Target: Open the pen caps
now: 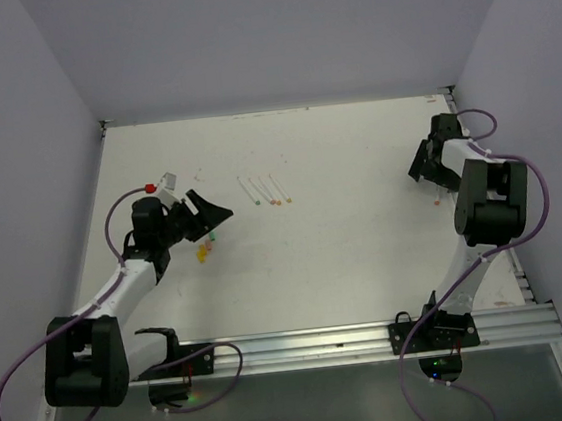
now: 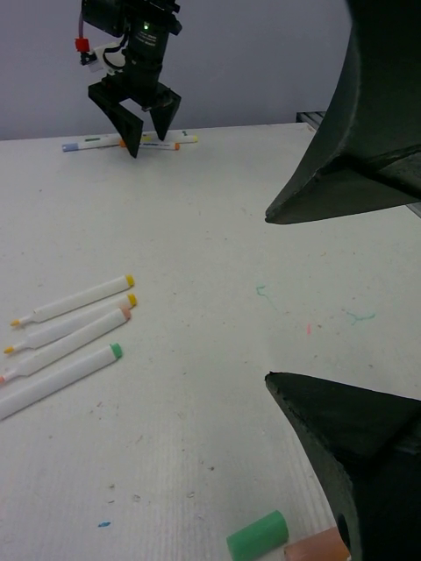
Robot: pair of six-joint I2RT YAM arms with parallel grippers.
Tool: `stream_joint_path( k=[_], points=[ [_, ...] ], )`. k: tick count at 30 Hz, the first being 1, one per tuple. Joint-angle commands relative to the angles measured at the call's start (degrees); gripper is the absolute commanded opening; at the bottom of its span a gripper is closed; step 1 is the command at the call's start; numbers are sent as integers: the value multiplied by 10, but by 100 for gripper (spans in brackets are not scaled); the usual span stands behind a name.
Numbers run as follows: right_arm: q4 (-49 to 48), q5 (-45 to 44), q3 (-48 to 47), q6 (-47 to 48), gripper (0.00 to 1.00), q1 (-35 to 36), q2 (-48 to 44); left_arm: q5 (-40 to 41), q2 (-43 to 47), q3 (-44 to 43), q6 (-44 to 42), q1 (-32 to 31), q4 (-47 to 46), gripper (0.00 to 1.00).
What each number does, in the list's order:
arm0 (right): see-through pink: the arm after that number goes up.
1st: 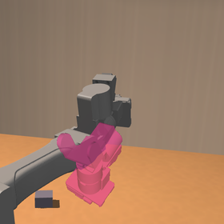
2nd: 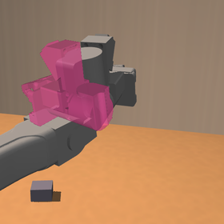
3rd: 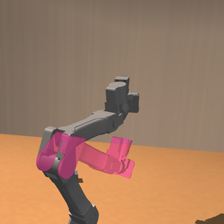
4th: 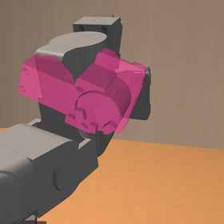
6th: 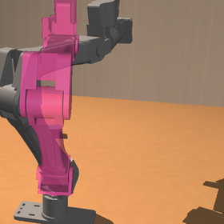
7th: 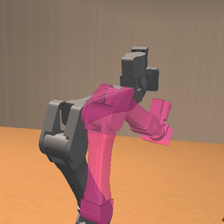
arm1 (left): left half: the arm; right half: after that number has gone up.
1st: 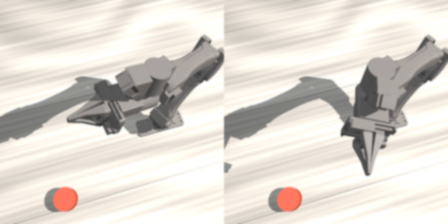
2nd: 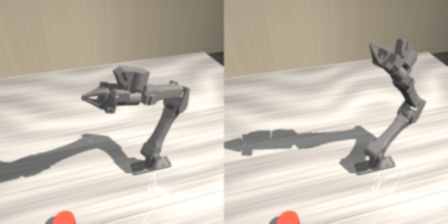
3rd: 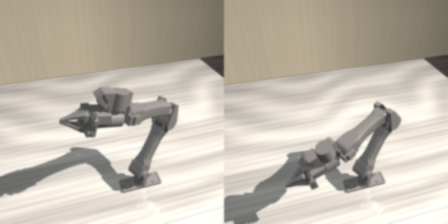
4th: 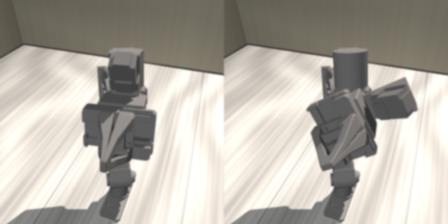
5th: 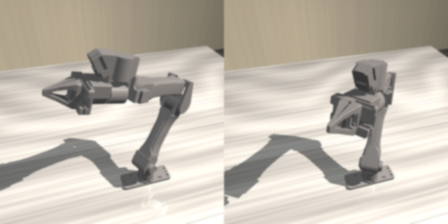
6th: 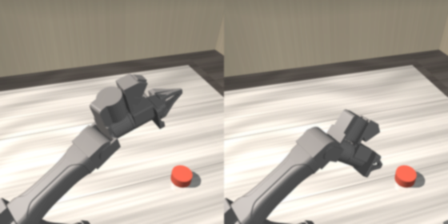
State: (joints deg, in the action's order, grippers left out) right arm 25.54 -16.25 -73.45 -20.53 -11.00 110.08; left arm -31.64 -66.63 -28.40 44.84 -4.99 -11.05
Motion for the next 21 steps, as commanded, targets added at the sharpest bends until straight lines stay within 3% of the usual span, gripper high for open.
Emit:
stream_joint_path(
  k=[1,21],
  points=[
    [-17,27,-5,-2,91,-1,1,-23,-16,-5,-3,3,-38,71],
    [-11,68,15,-14,74,-26,16,-13,27,-36,-12,2,16,72]
  ],
)
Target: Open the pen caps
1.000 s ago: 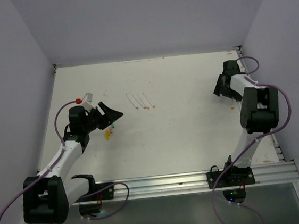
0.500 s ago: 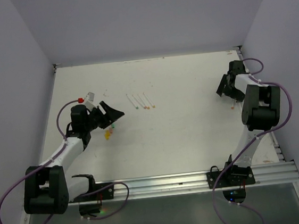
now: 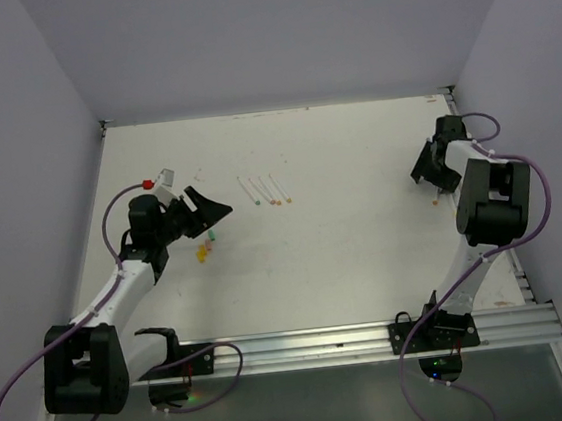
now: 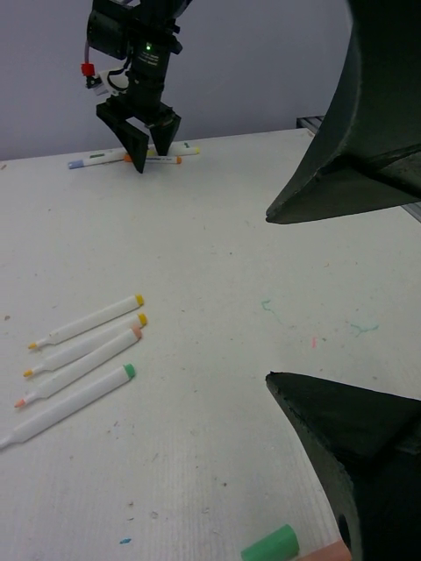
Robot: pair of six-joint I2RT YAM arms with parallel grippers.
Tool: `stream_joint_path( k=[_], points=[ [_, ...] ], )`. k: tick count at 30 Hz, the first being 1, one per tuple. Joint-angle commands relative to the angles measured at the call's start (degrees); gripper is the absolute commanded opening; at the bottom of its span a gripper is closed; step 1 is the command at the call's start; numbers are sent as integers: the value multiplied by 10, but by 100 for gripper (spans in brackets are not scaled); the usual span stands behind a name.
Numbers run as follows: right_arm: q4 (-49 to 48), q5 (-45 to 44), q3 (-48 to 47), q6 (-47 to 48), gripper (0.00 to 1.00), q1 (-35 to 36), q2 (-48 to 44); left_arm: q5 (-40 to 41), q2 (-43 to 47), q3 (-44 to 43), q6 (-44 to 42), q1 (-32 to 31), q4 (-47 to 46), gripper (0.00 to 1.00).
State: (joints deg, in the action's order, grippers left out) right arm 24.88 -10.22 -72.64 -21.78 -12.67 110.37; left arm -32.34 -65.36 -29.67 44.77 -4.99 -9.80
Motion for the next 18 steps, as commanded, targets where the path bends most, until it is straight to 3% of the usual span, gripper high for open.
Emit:
stream_joint_path(
  k=[1,5,10,15,18],
  points=[
    [-4,6,7,0,72,-10,13,-8,14,-22,-11,2,3,72],
    [2,-6,8,2,63,-11,19,-9,9,-21,-14,3,5,72],
    [-5,-30,26,3,44,-10,5,-15,7,-26,-13,3,7,72],
    [-8,-27,35,2,24,-10,-2,-17,19,-29,-13,2,16,72],
    [-10,-25,36,6,5,-9,-2,-18,23,-29,-14,2,23,72]
  ],
)
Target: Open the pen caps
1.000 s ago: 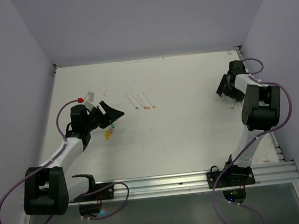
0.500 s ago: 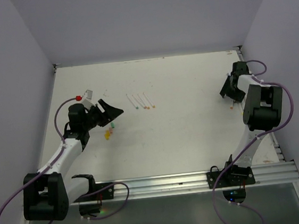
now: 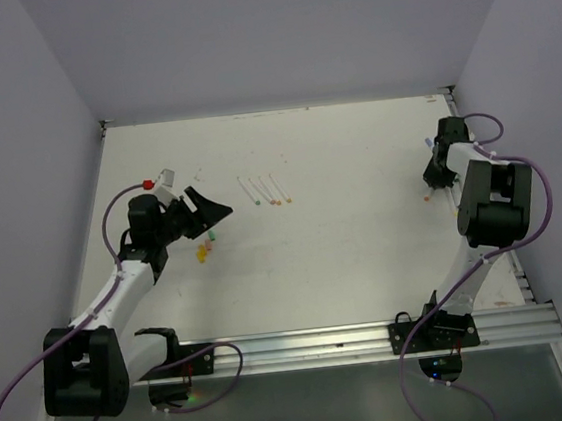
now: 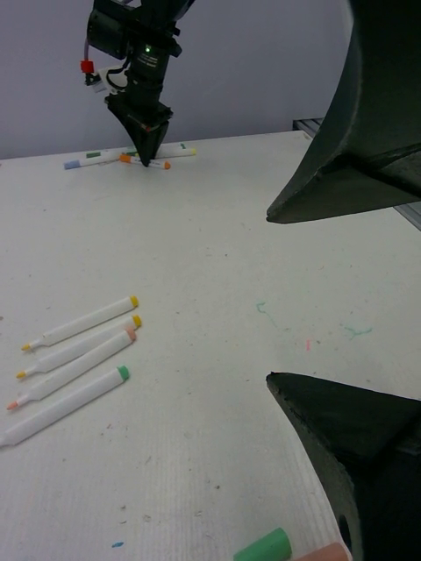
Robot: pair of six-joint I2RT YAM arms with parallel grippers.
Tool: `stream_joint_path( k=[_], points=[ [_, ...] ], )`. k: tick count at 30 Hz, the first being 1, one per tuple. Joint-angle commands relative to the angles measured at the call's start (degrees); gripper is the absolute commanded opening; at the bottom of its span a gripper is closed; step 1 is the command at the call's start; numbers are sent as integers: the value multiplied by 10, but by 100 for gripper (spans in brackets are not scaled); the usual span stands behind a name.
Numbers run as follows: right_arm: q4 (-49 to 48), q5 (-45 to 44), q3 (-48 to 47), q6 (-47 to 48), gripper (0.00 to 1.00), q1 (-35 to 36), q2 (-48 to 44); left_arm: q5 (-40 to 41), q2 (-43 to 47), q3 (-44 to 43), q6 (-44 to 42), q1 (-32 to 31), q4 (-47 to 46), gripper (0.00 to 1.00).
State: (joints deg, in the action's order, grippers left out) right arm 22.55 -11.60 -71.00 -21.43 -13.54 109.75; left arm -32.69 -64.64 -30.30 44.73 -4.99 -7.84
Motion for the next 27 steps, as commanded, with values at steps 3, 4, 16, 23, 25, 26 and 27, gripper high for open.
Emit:
stream_joint_path(
  k=[3,4,16,23,25,26,27],
  points=[
    [14,-29,21,1,0,5,0,-16,21,-21,-16,2,8,72],
    [15,-37,21,3,0,10,-6,-16,20,-23,-17,2,9,72],
    [57,-102,66,16,0,230,-194,-26,7,-42,-29,2,17,67],
    [66,27,66,63,0,300,-267,-42,7,-42,-25,2,12,66],
    [43,155,75,82,0,324,-264,-52,5,-29,-9,2,-10,67],
    [36,176,77,85,0,337,-262,-62,2,-27,-4,2,-17,67],
    [19,194,82,89,0,351,-258,-70,-1,-23,7,2,-24,66]
  ],
)
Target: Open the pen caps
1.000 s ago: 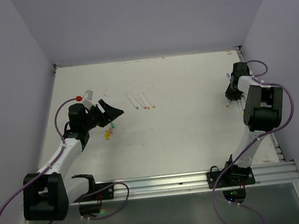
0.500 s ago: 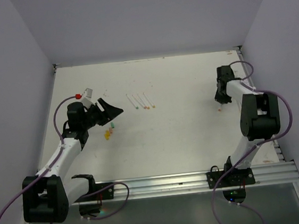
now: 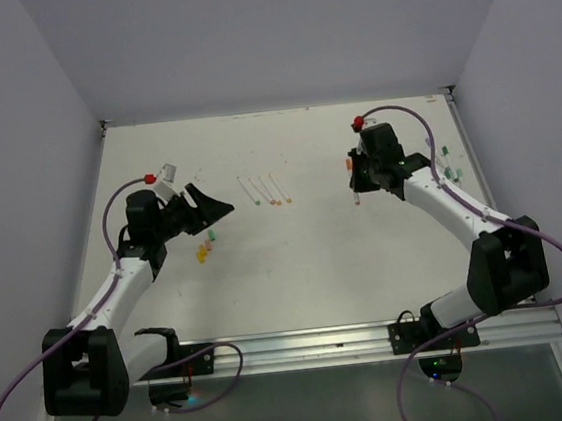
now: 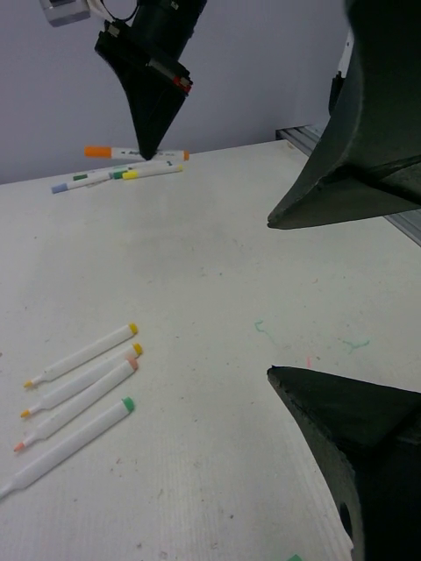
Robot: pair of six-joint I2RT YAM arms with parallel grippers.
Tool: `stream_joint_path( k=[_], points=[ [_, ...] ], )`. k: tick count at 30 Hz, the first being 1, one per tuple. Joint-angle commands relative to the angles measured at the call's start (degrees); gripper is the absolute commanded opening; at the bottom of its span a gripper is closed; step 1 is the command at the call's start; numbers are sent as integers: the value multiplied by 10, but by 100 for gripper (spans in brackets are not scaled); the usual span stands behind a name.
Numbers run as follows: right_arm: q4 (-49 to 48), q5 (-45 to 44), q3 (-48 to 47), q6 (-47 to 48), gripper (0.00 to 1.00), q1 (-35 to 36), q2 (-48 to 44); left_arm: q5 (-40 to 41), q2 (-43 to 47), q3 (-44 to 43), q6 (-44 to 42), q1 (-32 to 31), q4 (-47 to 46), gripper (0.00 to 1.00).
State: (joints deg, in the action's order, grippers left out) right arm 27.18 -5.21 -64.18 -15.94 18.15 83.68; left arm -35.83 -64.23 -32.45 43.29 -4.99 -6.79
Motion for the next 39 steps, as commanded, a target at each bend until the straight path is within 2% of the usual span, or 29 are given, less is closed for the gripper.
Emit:
stream_joint_path(
  k=[1,10,21,39],
  points=[
    [-35,136,21,37,0,64,10,-47,-14,-1,27,2,-51,66],
    [-151,223,4,-10,0,195,76,-35,-40,-34,2,2,-29,63],
    [-218,251,-76,-51,0,305,168,-27,-58,-26,16,2,-55,58],
    [-248,238,-89,-71,0,321,182,-22,-51,16,28,2,-82,57]
  ],
)
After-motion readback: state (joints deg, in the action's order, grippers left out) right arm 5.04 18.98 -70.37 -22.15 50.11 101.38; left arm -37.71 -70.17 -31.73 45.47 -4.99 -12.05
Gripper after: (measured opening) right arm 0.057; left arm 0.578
